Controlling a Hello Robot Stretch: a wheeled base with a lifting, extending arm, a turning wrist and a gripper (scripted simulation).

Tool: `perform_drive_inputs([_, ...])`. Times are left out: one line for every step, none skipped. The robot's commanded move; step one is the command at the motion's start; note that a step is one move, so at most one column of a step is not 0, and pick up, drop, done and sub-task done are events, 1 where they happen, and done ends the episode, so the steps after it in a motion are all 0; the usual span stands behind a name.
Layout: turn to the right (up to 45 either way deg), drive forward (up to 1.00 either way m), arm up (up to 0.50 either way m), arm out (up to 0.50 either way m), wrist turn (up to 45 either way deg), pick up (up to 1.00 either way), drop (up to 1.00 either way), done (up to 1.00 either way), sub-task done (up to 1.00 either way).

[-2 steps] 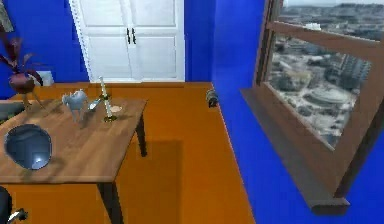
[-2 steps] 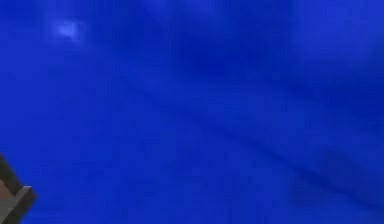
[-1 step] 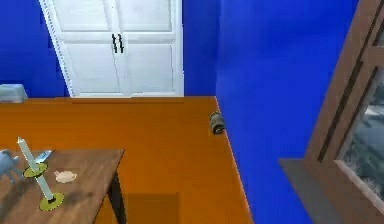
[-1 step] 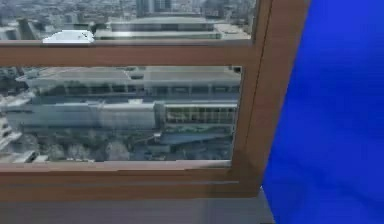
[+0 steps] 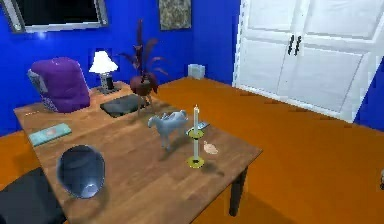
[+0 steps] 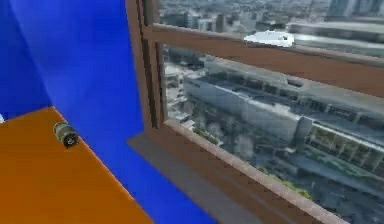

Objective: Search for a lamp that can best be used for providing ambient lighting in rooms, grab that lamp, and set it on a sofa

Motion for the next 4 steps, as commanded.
perform_drive_inputs([-45.0,0.0,0.0,0.0,0.0,0.0,0.0,0.0,0.0])
perform_drive_inputs([-39.0,0.0,0.0,0.0,0.0,0.0,0.0,0.0,0.0])
perform_drive_inputs([45.0,0.0,0.0,0.0,0.0,0.0,0.0,0.0,0.0])
perform_drive_inputs([45.0,0.0,0.0,0.0,0.0,0.0,0.0,0.0,0.0])
